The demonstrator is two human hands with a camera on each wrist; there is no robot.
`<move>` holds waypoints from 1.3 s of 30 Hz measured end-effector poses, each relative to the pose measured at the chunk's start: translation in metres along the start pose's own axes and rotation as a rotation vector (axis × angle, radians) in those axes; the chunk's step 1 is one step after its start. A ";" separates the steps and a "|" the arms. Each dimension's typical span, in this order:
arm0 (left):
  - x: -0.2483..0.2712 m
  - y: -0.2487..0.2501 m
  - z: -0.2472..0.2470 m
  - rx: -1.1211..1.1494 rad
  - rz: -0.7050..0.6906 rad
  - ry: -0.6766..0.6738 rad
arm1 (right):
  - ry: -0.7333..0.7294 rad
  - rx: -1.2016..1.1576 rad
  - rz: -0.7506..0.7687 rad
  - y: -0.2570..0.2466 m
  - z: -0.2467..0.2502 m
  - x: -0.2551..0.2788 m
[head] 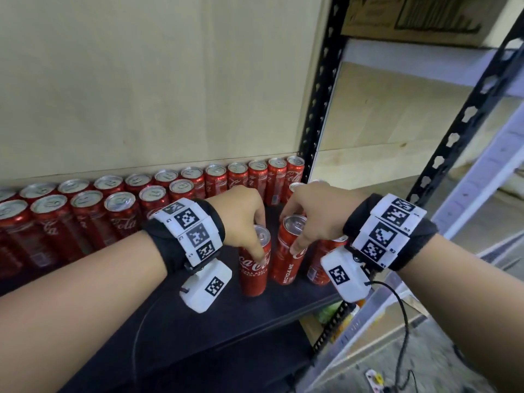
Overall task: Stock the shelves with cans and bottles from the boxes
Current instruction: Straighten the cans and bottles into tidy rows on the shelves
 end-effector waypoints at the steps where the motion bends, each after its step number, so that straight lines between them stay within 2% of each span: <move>1: 0.001 0.001 -0.002 -0.001 -0.006 -0.005 | -0.008 -0.008 -0.005 0.001 -0.004 0.002; 17: 0.005 0.017 -0.024 0.014 -0.053 -0.029 | -0.061 -0.019 0.039 0.000 -0.037 -0.002; 30: 0.005 0.013 -0.026 0.022 -0.069 -0.046 | -0.091 -0.034 0.107 -0.004 -0.038 0.000; 39: 0.005 0.014 -0.026 0.032 -0.098 -0.064 | -0.081 -0.035 0.089 -0.003 -0.039 -0.001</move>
Point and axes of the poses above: each hand's wrist, its own x-axis away from the middle knuckle, its own z-axis out of the back of the hand, y = z × x, the point moved 9 cm from there along -x, towards the middle knuckle, and after that the axes turned 15 degrees about y, right-handed, at the moved point
